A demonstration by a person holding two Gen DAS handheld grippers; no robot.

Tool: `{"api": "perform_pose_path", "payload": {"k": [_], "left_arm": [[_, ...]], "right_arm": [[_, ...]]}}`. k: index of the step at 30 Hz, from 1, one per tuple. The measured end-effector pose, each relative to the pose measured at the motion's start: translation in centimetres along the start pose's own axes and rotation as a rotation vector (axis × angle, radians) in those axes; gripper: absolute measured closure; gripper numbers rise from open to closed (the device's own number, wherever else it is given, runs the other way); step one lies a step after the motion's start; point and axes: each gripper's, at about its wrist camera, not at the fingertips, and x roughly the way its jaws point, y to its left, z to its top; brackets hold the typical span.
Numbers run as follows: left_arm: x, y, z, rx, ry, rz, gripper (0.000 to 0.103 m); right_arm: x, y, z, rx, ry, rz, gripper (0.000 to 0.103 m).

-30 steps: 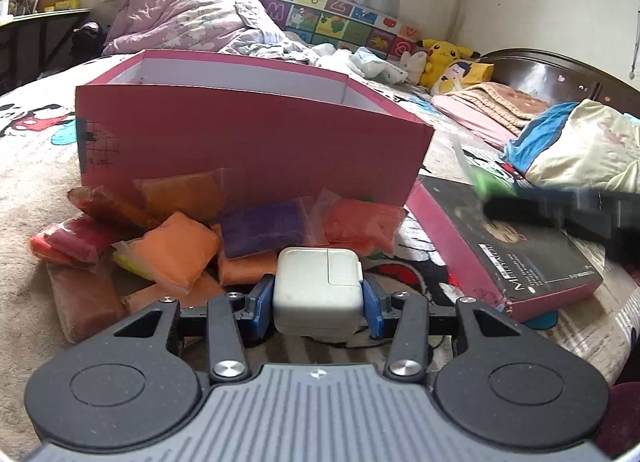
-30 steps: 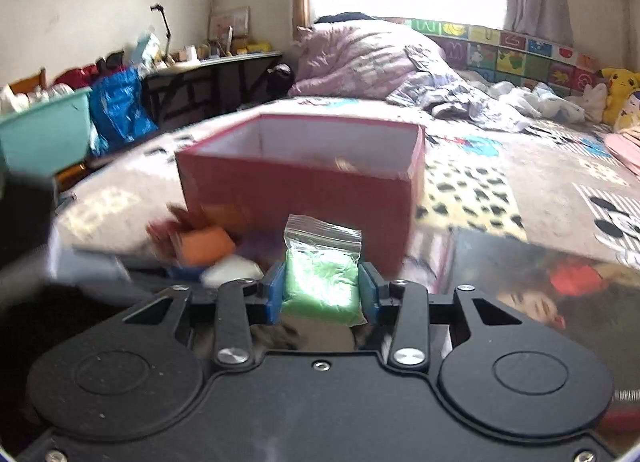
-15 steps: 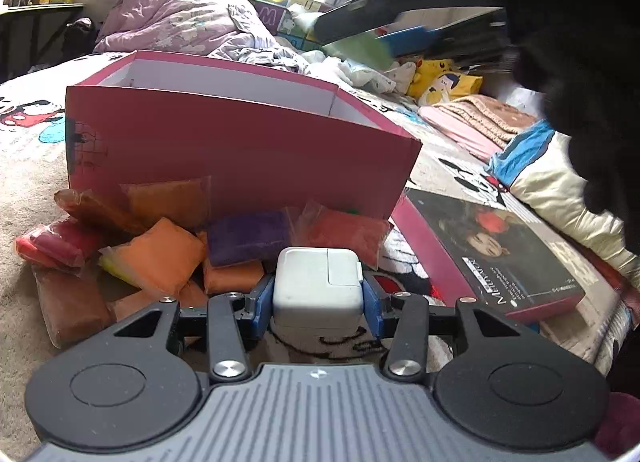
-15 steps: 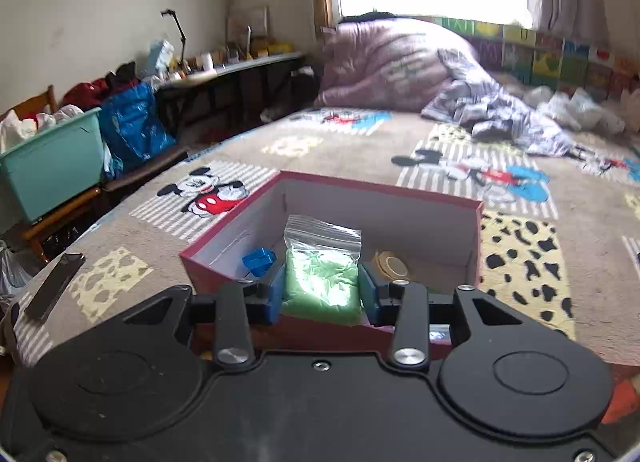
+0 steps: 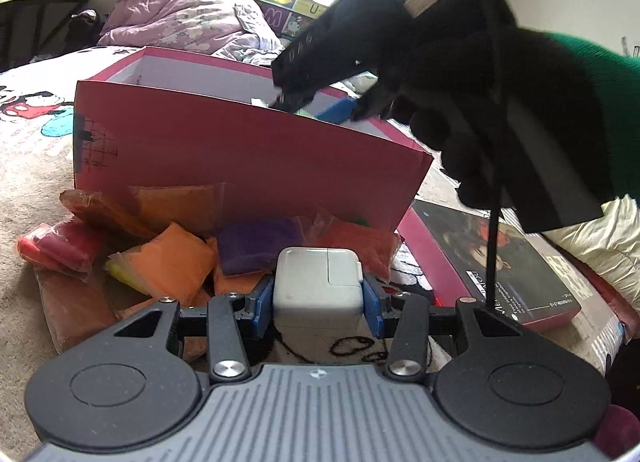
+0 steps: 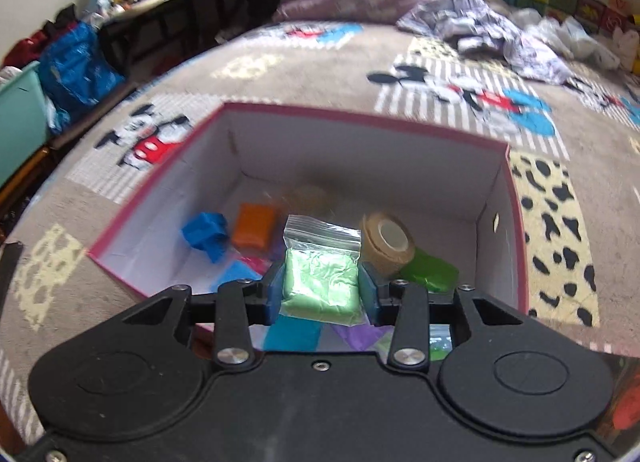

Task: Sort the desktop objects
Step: 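Carry the green bag into the box and open the right gripper while left holds charger, then carry the white charger into the box and release it while the right tool returns to the pile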

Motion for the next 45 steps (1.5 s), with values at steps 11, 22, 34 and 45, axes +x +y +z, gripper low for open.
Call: {"api": "perform_pose_path", "payload": {"k": [11, 22, 34, 45], "left_arm": [[0.0, 0.4, -0.2, -0.009, 0.003, 0.006, 0.059], [-0.5, 1.6, -0.4, -0.061, -0.011, 0.033, 0.059], [-3.0, 1.9, -0.8, -0.042, -0.084, 0.125, 0.059], [-7.3, -0.8, 4.9, 0.017, -0.228, 0.176, 0.059]], "right_arm": [[-2.8, -1.2, -1.4, 0.077, -0.112, 0.027, 0.046], [-12.3, -0.2, -15.2, 0.019, -0.410, 0.051, 0.031], [-7.8, 2.2, -25.5, -0.079, -0.311, -0.016, 0.013], [-6.0, 2.0, -23.7, -0.029, -0.265, 0.021, 0.001]]}}
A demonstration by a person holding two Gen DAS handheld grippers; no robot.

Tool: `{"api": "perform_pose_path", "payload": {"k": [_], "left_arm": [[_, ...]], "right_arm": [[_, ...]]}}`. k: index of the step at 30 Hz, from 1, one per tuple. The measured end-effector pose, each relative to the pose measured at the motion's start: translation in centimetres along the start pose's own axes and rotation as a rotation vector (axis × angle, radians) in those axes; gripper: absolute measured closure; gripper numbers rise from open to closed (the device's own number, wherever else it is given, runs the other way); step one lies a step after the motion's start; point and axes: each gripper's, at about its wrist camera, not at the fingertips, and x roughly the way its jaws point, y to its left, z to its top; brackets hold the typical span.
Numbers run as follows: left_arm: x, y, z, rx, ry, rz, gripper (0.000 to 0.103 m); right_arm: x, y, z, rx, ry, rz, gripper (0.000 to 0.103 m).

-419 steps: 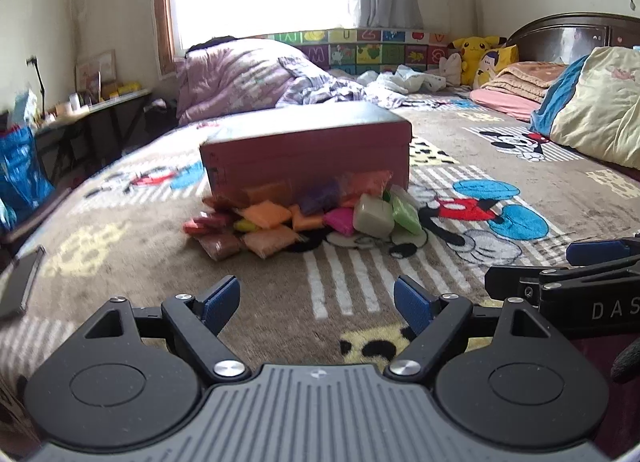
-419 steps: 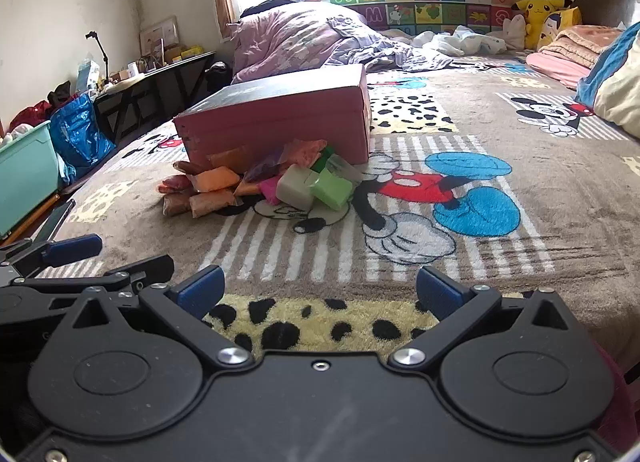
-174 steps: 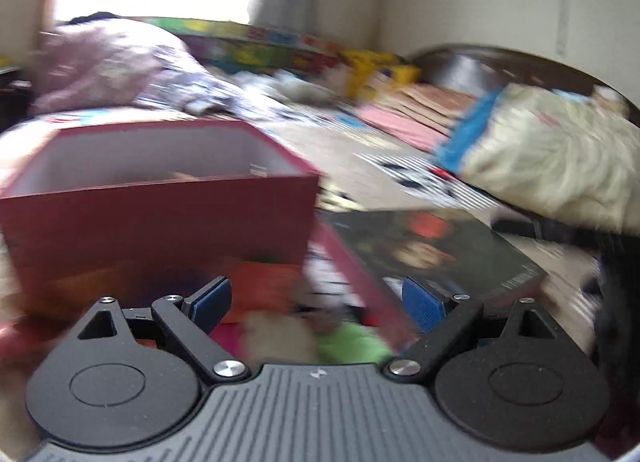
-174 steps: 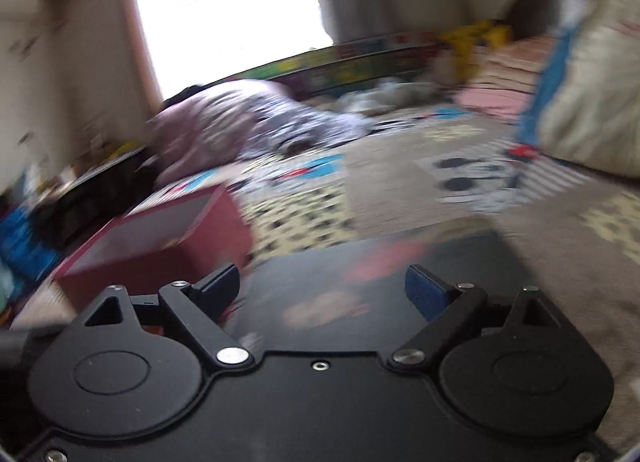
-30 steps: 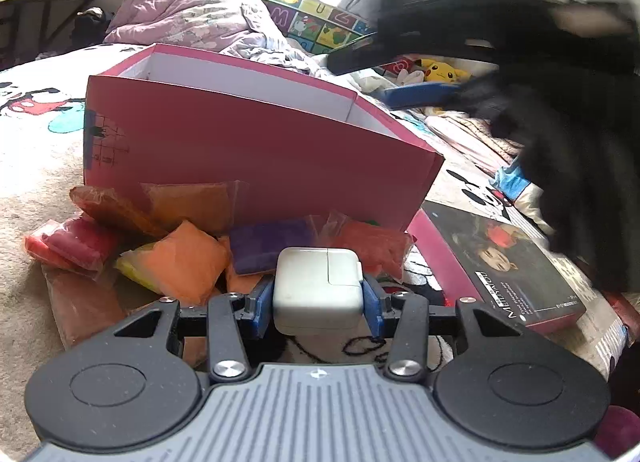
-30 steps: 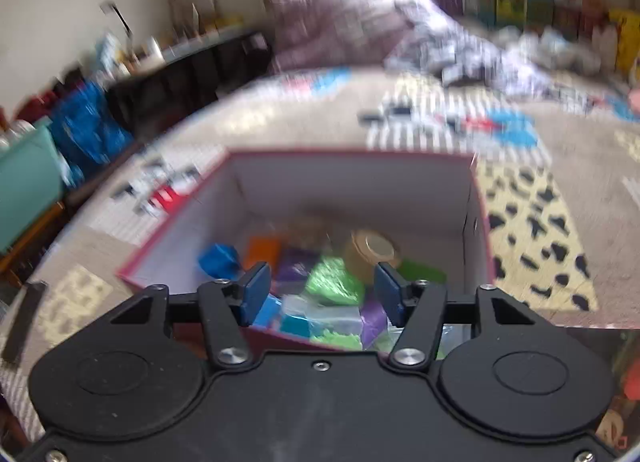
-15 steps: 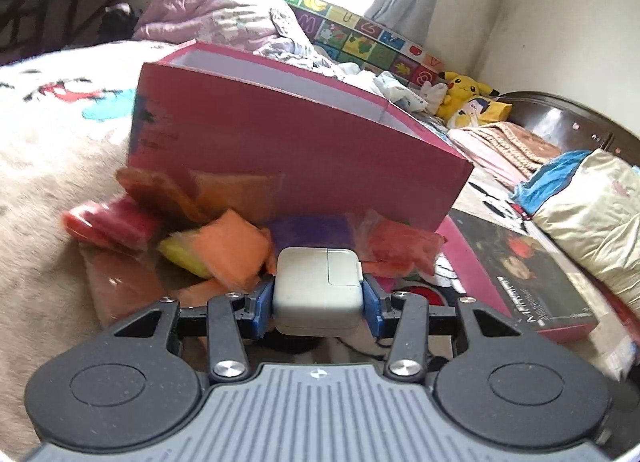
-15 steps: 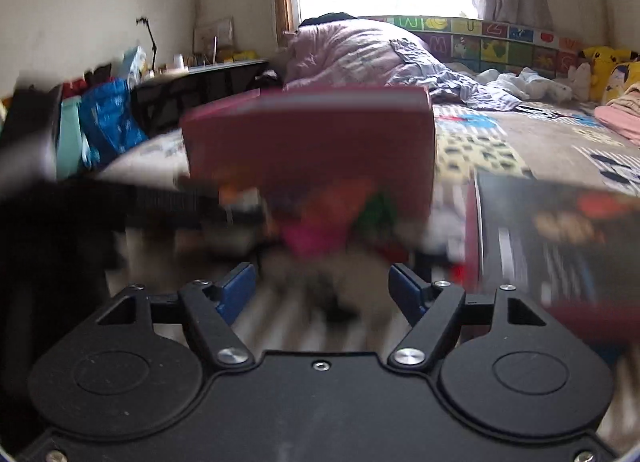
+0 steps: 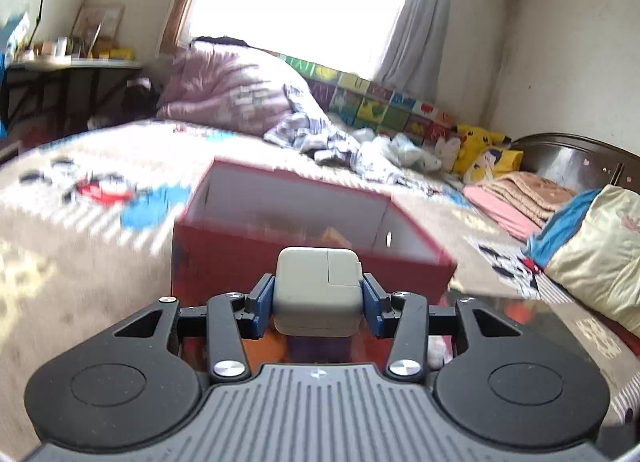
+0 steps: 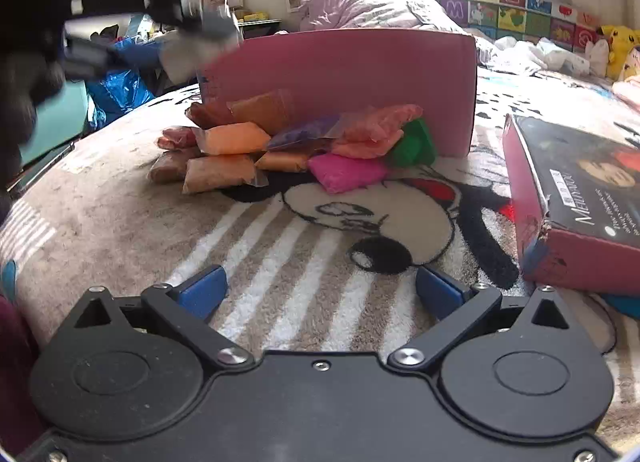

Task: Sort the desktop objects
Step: 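Carry the white charger into the box and release it while the right tool returns to the pile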

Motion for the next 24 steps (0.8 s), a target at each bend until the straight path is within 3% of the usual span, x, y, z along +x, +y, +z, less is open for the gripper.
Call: {"api": "perform_pose_path", "payload": {"k": [5, 9, 15, 21, 24], "left_arm": [[2.7, -1.5, 4.7, 0.084, -0.021, 0.044, 0.059], [6.6, -2.1, 6.9, 0.112, 0.044, 0.086, 0.059], [12.4, -0.9, 7.1, 0.064, 0.194, 0.147, 0.059], [17.1, -0.3, 6.0, 0.072, 0.364, 0.215, 0.059], [18.4, -0.2, 5.4, 0.084, 0.409, 0.246, 0.059]], "right_arm": [[0.5, 0.2, 0.3, -0.019, 0.019, -0.012, 0.001], [0.4, 0.5, -0.1, -0.029, 0.029, -0.013, 0.001], [0.4, 0.5, -0.1, -0.024, 0.030, -0.017, 0.000], [0.6, 0.5, 0.3, -0.023, 0.044, -0.011, 0.000], [0.5, -0.4, 1.0, 0.032, 0.044, 0.023, 0.000]]}}
